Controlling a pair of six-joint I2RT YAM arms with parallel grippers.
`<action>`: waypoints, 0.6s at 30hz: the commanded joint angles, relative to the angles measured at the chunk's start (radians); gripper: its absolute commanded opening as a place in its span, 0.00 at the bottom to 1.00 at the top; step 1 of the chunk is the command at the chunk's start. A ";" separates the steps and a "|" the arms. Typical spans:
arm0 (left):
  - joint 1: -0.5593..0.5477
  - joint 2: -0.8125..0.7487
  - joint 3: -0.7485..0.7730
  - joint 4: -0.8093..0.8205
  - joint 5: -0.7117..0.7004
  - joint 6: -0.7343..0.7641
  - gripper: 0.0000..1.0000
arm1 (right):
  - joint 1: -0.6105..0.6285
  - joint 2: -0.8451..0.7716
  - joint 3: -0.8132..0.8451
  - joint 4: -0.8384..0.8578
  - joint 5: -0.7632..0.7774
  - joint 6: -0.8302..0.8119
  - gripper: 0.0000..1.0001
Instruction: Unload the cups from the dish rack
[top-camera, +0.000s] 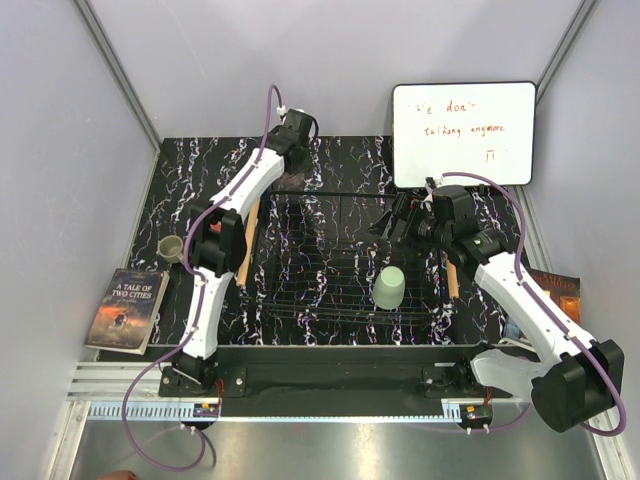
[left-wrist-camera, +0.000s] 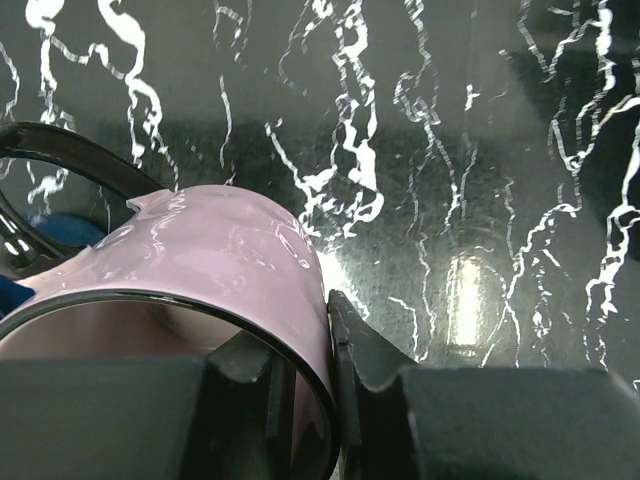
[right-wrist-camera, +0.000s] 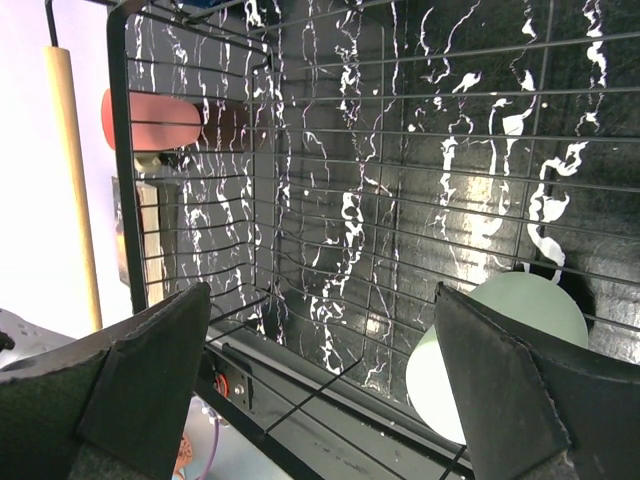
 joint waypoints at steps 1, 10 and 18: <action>-0.005 -0.039 0.018 -0.004 -0.047 -0.036 0.00 | 0.006 0.005 0.036 0.006 0.031 -0.006 1.00; 0.003 0.030 0.038 -0.051 0.002 -0.053 0.00 | 0.004 -0.005 0.021 0.009 0.032 0.015 1.00; 0.007 0.087 0.047 -0.093 0.027 -0.065 0.00 | 0.006 -0.015 0.021 0.009 0.034 0.019 1.00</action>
